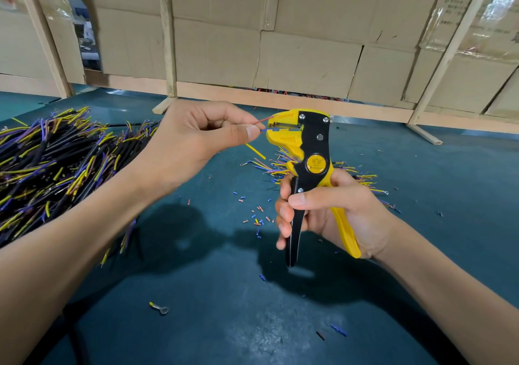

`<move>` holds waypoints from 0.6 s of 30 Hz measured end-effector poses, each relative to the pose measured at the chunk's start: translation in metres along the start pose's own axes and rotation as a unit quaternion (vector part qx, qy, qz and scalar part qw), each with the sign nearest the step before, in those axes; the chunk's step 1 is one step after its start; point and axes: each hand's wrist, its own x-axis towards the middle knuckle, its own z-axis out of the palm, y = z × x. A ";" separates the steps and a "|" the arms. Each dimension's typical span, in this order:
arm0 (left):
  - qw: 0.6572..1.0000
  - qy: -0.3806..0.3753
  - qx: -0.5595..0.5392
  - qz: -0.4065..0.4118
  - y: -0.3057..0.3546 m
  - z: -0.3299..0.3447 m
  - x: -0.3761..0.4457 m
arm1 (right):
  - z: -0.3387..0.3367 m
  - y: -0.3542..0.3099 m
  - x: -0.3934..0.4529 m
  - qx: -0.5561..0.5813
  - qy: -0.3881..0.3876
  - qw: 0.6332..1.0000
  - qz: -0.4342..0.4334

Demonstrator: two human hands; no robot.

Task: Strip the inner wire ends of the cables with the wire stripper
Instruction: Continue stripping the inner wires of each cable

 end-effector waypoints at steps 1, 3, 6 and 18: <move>1.000 -0.003 0.000 0.001 0.000 0.001 0.000 | 0.000 0.000 0.000 -0.004 0.000 1.000 0.000; 1.000 -0.003 -0.001 0.001 0.001 0.002 -0.001 | 0.001 0.001 -0.001 -0.009 -0.001 1.000 -0.001; 1.000 0.000 -0.001 0.003 0.003 0.004 -0.001 | 0.001 0.001 -0.001 -0.011 -0.002 1.000 -0.003; 1.000 0.003 -0.002 0.008 0.005 0.007 -0.002 | 0.001 0.001 0.001 -0.023 -0.011 1.000 -0.018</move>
